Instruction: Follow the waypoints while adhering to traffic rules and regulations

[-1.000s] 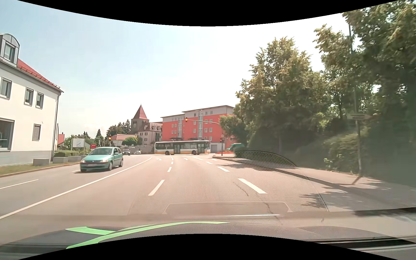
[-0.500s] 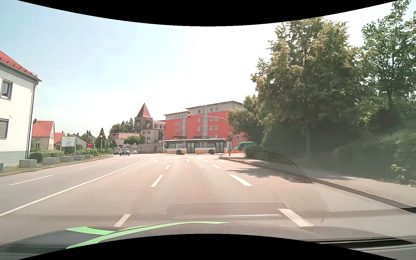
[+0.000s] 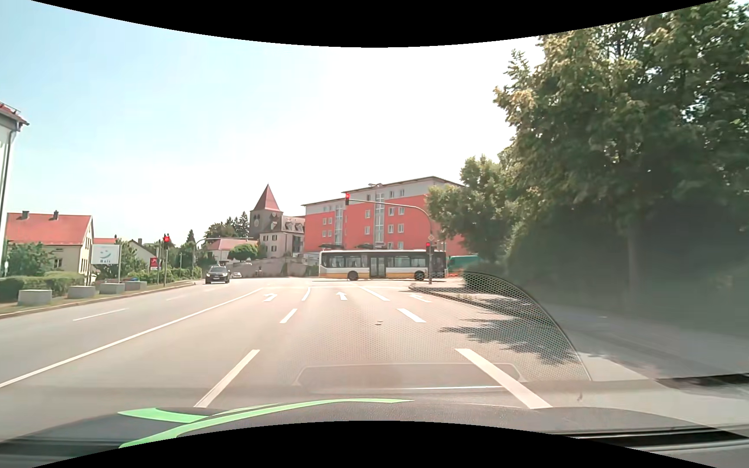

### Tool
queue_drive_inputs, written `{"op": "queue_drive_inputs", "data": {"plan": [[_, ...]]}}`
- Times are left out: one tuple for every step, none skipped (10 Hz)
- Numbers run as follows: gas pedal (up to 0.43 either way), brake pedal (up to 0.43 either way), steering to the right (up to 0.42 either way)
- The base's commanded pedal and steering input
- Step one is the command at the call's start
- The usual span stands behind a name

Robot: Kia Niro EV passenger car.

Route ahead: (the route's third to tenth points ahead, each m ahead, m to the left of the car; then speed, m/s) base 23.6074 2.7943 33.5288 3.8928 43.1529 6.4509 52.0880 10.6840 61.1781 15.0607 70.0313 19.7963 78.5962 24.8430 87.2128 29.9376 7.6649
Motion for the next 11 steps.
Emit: {"op": "queue_drive_inputs", "data": {"plan": [[0.000, 0.177, -0.031], [0.000, 0.177, -0.031], [0.000, 0.177, -0.031], [0.000, 0.171, -0.031], [0.000, 0.152, -0.031], [0.000, 0.128, -0.030], [0.000, 0.128, -0.029], [0.000, 0.134, -0.029], [0.000, 0.134, -0.028], [0.000, 0.134, -0.029], [0.000, 0.134, -0.029]]}}
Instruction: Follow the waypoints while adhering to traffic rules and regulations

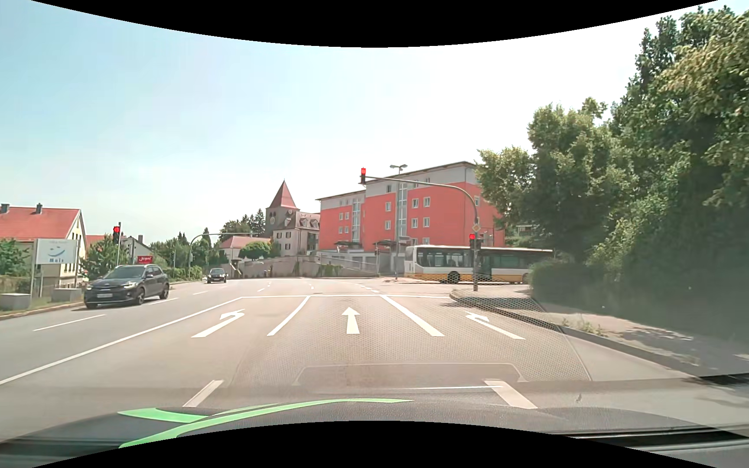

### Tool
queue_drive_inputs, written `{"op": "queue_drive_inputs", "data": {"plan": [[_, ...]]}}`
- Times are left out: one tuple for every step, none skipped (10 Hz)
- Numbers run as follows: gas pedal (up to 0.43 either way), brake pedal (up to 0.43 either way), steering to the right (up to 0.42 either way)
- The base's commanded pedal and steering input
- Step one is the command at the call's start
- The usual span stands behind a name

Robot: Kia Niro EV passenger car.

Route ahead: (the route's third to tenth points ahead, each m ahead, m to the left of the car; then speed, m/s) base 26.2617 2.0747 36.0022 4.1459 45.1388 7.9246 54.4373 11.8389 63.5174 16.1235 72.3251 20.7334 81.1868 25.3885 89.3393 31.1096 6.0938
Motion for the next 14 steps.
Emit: {"op": "queue_drive_inputs", "data": {"plan": [[0.000, 0.140, -0.029], [0.000, 0.140, -0.029], [0.000, 0.134, -0.029], [0.000, 0.134, -0.029], [0.000, 0.134, -0.029], [0.000, 0.134, -0.029], [0.000, 0.134, -0.029], [0.000, 0.122, -0.029], [0.000, 0.116, -0.029], [0.000, 0.116, -0.029], [0.000, 0.116, -0.028], [0.000, 0.116, -0.027], [0.000, 0.110, -0.027], [0.000, 0.110, -0.027]]}}
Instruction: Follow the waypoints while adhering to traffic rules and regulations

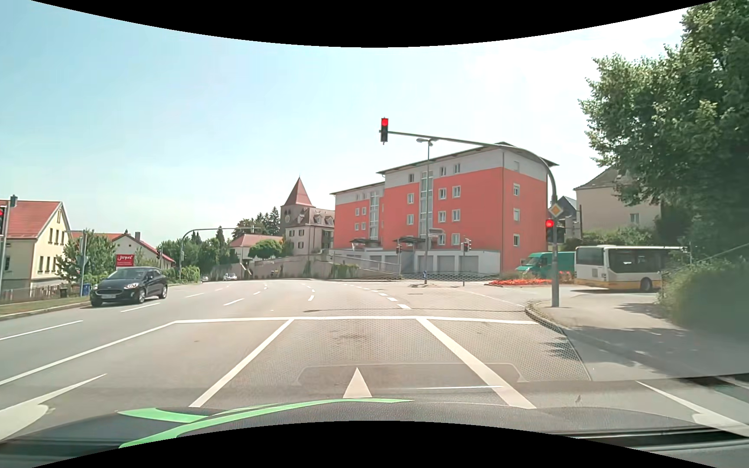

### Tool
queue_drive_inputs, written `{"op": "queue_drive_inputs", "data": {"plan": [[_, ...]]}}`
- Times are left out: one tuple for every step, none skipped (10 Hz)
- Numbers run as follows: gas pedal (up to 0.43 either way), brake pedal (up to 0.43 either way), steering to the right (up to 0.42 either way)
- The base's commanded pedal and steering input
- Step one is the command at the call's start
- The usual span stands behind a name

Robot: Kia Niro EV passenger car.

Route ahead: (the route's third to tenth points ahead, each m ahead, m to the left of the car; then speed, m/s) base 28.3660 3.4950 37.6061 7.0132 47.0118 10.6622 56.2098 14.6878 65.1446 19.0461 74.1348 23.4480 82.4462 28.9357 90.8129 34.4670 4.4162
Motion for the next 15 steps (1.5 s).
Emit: {"op": "queue_drive_inputs", "data": {"plan": [[0.000, 0.110, -0.026], [0.000, 0.116, -0.027], [0.000, 0.116, -0.027], [0.000, 0.116, -0.026], [0.000, 0.122, -0.027], [0.000, 0.128, -0.027], [0.000, 0.146, -0.027], [0.000, 0.146, -0.026], [0.000, 0.152, -0.026], [0.000, 0.152, -0.026], [0.000, 0.152, -0.025], [0.000, 0.152, -0.025], [0.000, 0.159, -0.023], [0.000, 0.165, -0.020], [0.000, 0.183, -0.015]]}}
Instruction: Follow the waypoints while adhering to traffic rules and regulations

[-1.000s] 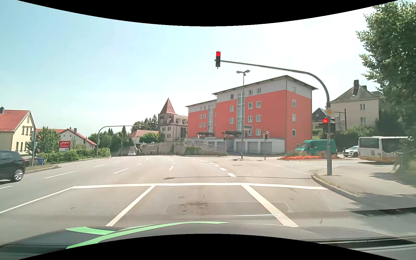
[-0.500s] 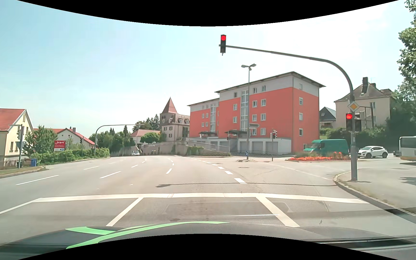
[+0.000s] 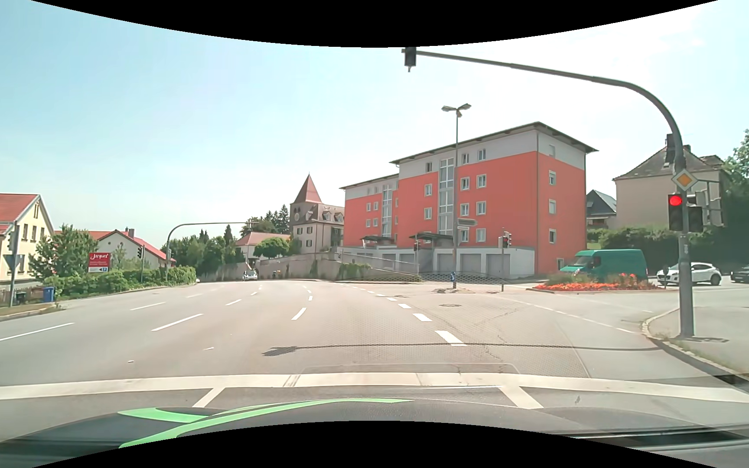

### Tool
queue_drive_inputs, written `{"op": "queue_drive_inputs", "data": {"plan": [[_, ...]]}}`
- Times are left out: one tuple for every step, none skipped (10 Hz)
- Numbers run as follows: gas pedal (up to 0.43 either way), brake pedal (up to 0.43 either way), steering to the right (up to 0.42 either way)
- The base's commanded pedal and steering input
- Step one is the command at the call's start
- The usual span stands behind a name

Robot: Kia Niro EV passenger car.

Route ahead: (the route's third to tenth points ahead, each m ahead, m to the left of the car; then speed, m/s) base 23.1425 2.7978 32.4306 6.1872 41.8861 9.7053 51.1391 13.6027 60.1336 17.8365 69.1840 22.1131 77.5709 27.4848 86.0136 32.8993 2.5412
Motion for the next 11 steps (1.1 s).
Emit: {"op": "queue_drive_inputs", "data": {"plan": [[0.000, 0.189, -0.012], [0.000, 0.195, -0.010], [0.000, 0.207, -0.008], [0.000, 0.207, -0.004], [0.000, 0.213, 0.002], [0.000, 0.220, 0.005], [0.000, 0.220, 0.005], [0.000, 0.226, 0.005], [0.000, 0.226, 0.005], [0.000, 0.226, 0.005], [0.000, 0.220, 0.005]]}}
